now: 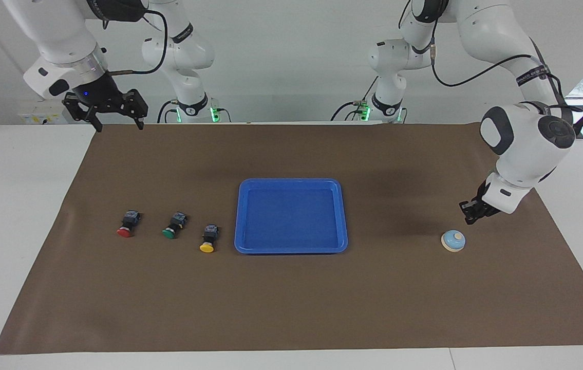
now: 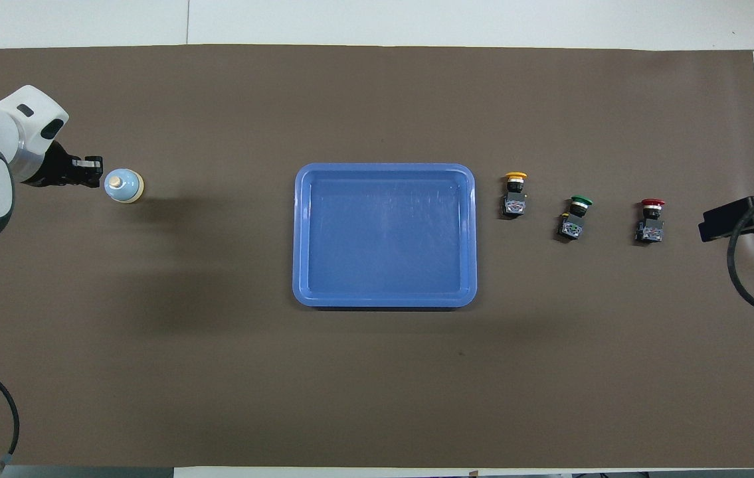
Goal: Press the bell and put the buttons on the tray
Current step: 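Move the left gripper over the bell and press down on it, then lift the left gripper off the bell and return it to rest, then reach the right gripper to the red-capped button and grasp it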
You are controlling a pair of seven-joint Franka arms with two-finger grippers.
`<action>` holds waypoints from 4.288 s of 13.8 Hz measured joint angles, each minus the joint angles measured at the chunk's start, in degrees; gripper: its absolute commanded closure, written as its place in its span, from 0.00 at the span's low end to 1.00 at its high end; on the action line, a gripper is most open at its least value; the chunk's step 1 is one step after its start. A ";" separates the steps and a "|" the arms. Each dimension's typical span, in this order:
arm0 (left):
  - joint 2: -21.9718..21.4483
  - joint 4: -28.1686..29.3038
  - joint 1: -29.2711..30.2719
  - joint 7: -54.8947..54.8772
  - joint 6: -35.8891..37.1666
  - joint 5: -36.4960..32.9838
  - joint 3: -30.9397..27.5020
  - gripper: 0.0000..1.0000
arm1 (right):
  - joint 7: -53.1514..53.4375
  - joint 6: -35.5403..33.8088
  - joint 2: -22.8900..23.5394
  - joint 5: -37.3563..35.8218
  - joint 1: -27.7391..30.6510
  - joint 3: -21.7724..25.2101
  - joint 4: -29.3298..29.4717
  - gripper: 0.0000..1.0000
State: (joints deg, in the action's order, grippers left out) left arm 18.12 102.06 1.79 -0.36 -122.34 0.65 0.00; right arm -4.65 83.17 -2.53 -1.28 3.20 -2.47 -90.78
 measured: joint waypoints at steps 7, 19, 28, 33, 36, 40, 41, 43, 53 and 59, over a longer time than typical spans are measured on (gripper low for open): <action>3.23 0.01 0.01 0.00 -5.61 0.00 0.06 1.00 | 0.00 0.00 0.00 0.00 0.00 0.00 0.00 0.00; 4.20 -0.65 0.17 0.00 -5.78 0.00 0.01 1.00 | 0.00 0.00 0.00 0.00 0.09 0.02 0.00 0.00; -16.44 -8.76 1.11 -0.01 25.86 0.00 0.34 0.00 | 0.00 0.00 0.00 0.00 0.21 0.04 0.00 0.00; -21.79 -8.54 0.37 0.00 32.75 0.01 1.53 0.00 | 0.00 -0.06 0.00 0.00 0.24 0.13 0.00 0.00; -21.73 -7.82 -0.10 0.00 33.31 0.01 1.91 0.00 | -0.01 -0.03 0.00 -0.01 0.26 0.29 -0.13 0.00; -21.74 -7.67 -0.10 0.00 35.87 0.01 1.91 0.00 | -0.04 4.39 -0.18 -0.06 1.20 0.44 -2.29 0.00; -21.75 -7.67 -0.10 0.00 36.52 0.01 1.91 0.00 | -0.08 6.64 -0.36 -0.06 1.92 0.45 -3.78 0.00; -21.76 -7.67 -0.10 0.00 36.78 0.01 1.91 0.00 | -0.60 10.89 -0.63 -0.06 3.53 0.49 -7.47 0.00; -21.81 -7.67 0.03 0.01 36.79 0.01 1.47 0.00 | -0.85 35.98 6.50 -0.20 7.35 0.62 -24.18 0.00; -21.81 -7.67 0.03 0.01 36.79 0.01 1.47 0.00 | -0.86 49.86 11.65 -0.24 7.96 0.64 -29.79 0.00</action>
State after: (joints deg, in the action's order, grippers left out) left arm -3.69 94.40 1.82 -0.36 -85.55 0.65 1.47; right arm -5.51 133.03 9.11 -1.51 11.17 -1.83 -120.57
